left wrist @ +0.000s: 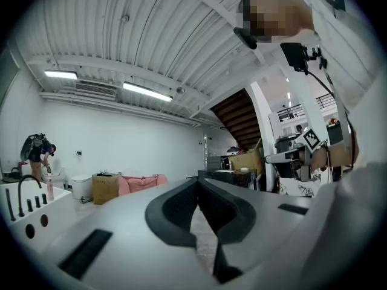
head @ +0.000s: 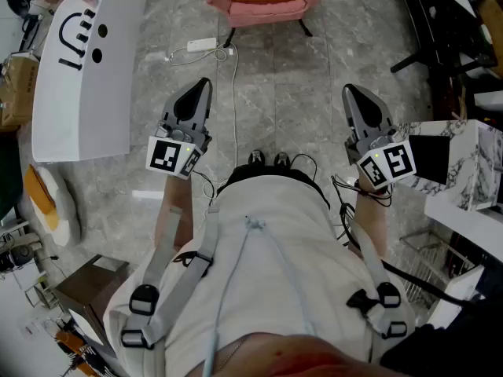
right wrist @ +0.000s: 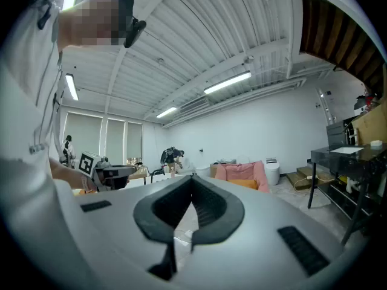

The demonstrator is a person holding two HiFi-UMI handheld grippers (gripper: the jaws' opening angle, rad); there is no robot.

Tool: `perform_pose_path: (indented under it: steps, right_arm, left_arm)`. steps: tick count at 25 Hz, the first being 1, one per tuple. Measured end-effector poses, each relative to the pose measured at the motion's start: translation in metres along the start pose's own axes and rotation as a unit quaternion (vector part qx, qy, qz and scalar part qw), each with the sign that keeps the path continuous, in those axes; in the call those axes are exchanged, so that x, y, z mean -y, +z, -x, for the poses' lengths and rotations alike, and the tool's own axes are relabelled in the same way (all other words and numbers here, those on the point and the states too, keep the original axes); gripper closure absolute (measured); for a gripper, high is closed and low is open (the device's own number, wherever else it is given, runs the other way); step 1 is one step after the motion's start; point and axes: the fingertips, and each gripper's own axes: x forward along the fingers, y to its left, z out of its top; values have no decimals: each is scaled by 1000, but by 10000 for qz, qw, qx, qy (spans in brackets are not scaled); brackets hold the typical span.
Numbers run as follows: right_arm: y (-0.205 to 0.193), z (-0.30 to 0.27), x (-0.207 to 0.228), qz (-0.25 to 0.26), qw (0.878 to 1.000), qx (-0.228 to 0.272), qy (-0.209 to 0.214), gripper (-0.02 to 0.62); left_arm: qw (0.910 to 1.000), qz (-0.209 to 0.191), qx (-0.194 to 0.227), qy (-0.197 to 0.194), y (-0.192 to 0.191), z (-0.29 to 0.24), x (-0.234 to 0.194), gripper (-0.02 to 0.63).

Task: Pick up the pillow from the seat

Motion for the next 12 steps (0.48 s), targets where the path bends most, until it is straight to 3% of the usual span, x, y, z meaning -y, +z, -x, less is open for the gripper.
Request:
perform_pose_path:
  steps: [12]
  right_arm:
    - [-1,-3,-1,-55,10000,-2,15,581]
  left_arm:
    - [10000,-41,17,-40,0,-3,-2,600]
